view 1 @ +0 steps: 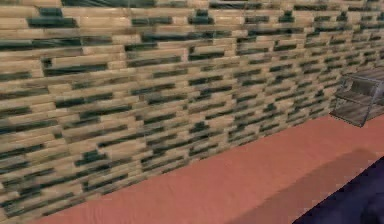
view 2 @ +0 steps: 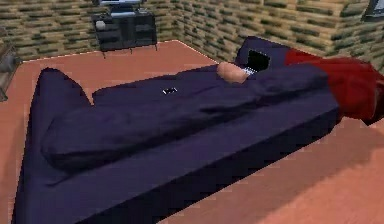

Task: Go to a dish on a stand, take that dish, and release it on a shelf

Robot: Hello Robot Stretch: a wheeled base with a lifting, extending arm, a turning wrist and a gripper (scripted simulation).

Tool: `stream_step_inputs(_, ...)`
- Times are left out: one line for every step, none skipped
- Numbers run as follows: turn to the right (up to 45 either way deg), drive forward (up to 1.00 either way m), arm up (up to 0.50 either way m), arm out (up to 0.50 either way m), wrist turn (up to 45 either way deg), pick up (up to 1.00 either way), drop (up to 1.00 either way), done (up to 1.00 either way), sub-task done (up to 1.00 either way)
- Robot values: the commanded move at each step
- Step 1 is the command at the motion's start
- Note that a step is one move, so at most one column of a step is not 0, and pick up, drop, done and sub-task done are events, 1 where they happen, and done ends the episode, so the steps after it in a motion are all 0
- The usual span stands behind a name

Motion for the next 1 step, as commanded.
stream_step_inputs(3.0,0.00,0.00,0.00,0.0,0.00,0.00,0.00,0.00)
